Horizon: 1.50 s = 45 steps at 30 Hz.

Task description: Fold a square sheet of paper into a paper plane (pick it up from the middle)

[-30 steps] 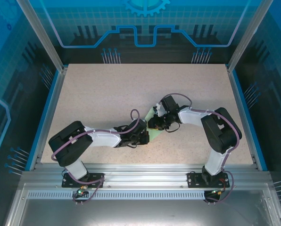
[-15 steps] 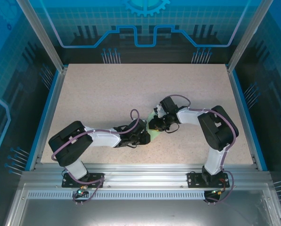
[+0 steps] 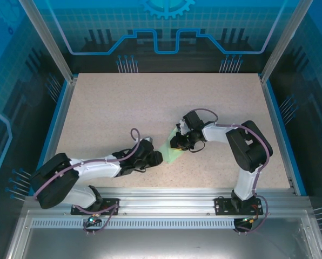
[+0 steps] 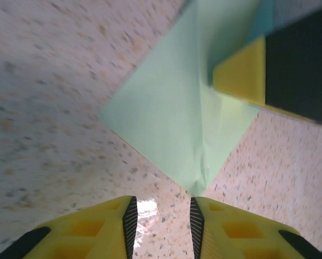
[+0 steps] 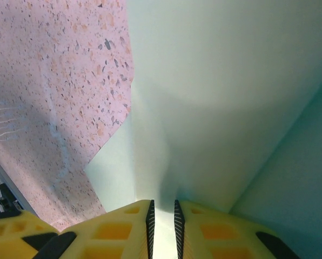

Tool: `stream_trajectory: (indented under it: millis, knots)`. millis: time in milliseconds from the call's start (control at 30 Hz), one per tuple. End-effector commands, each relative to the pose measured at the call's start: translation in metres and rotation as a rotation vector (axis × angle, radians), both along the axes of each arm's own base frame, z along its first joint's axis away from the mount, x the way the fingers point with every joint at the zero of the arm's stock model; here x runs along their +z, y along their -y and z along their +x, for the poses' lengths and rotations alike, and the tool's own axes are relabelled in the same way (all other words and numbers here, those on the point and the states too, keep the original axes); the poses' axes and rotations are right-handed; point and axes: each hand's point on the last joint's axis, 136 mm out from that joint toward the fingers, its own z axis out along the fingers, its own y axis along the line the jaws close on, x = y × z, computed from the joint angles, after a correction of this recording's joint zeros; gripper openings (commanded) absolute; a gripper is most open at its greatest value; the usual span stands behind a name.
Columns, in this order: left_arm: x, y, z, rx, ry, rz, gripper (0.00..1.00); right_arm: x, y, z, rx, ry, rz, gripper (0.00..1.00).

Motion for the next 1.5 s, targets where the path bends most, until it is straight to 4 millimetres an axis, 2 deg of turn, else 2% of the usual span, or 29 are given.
stream_trajectory:
  millis: [0, 167, 333, 433, 533, 633, 800, 900, 1033, 1233, 1467]
  knots:
    - [-0.003, -0.023, 0.003, 0.093, -0.019, 0.044, 0.32, 0.005, -0.004, 0.008, 0.003, 0.014, 0.015, 0.2]
    - [0.004, -0.023, 0.005, 0.103, -0.017, 0.028, 0.31, 0.006, -0.003, 0.007, 0.001, 0.016, 0.005, 0.2]
    - [0.011, -0.009, 0.009, 0.052, -0.016, 0.013, 0.36, 0.014, -0.003, 0.007, 0.001, 0.033, 0.022, 0.23]
    - [0.014, -0.003, 0.014, 0.032, -0.006, 0.018, 0.44, 0.022, 0.001, 0.006, -0.008, 0.062, 0.016, 0.29]
    - [0.016, 0.012, 0.021, -0.024, -0.007, 0.028, 0.49, 0.03, 0.008, 0.005, -0.023, 0.088, 0.002, 0.36]
    - [0.013, 0.02, 0.028, -0.019, -0.02, 0.029, 0.49, 0.033, 0.015, 0.005, -0.036, 0.107, -0.035, 0.51]
    - [0.005, 0.024, 0.035, 0.005, -0.043, 0.029, 0.51, 0.032, 0.023, 0.002, -0.038, 0.117, -0.116, 0.63]
    - [0.002, 0.031, 0.037, -0.01, -0.05, 0.017, 0.44, 0.029, 0.021, 0.001, -0.04, 0.103, -0.124, 0.63]
    - [-0.001, 0.034, 0.037, -0.026, -0.058, 0.021, 0.33, 0.026, 0.016, 0.001, -0.026, 0.1, -0.122, 0.58]
    - [-0.012, 0.037, 0.041, -0.043, -0.078, 0.062, 0.26, 0.027, 0.016, -0.004, 0.0, 0.108, -0.12, 0.56]
    - [-0.023, 0.05, 0.046, -0.07, -0.1, 0.053, 0.21, 0.019, 0.022, -0.006, 0.004, 0.094, -0.179, 0.45]
